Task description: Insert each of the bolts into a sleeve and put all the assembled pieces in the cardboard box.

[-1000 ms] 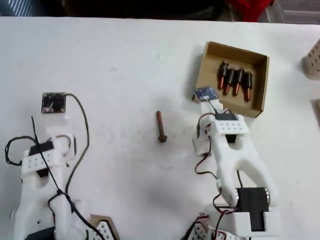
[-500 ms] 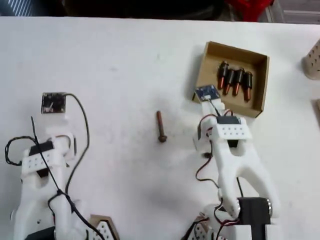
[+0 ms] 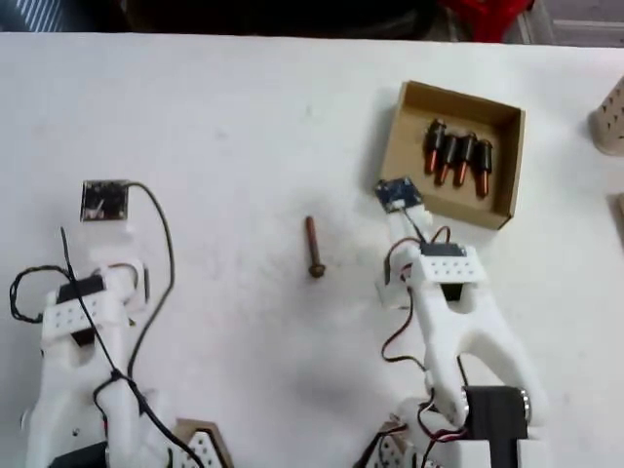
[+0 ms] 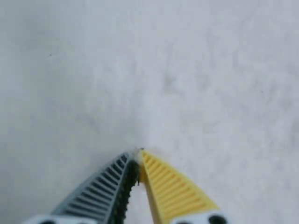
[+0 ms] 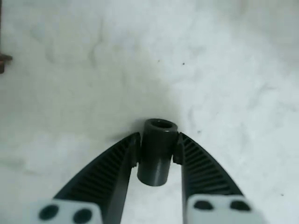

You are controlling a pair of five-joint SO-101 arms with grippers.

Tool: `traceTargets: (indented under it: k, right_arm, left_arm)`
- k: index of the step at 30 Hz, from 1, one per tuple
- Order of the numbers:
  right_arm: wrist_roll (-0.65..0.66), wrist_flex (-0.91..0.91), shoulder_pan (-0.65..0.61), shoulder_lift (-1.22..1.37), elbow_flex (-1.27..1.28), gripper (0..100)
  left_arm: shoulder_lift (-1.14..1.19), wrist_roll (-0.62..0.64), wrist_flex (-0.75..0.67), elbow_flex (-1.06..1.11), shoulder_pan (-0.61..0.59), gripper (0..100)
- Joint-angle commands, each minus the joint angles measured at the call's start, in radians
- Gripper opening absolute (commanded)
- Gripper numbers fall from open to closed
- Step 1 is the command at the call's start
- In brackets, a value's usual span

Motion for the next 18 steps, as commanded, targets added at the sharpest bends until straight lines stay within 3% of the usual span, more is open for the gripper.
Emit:
traceTargets:
  k: [1, 4, 9, 18]
  right_arm:
    - [0.014, -0.013, -0.007, -0.035, -0.002, 8.5]
    - [0.017, -0.007, -0.007, -0.019, 0.002, 0.9]
    - [0.015, 0.041, 0.036, -0.022, -0.003, 1.9]
    - [0.015, 0.104, 0.179, -0.283, 0.106, 1.7]
  left_arm:
    - [-0.035, -0.014, -0.025, -0.006, 0.013, 2]
    - [-0.035, -0.014, -0.025, -0.006, 0.013, 2]
    - [-0.035, -0.009, -0.025, -0.009, 0.028, 2]
    - [-0.035, 0.025, 0.057, -0.106, 0.239, 2]
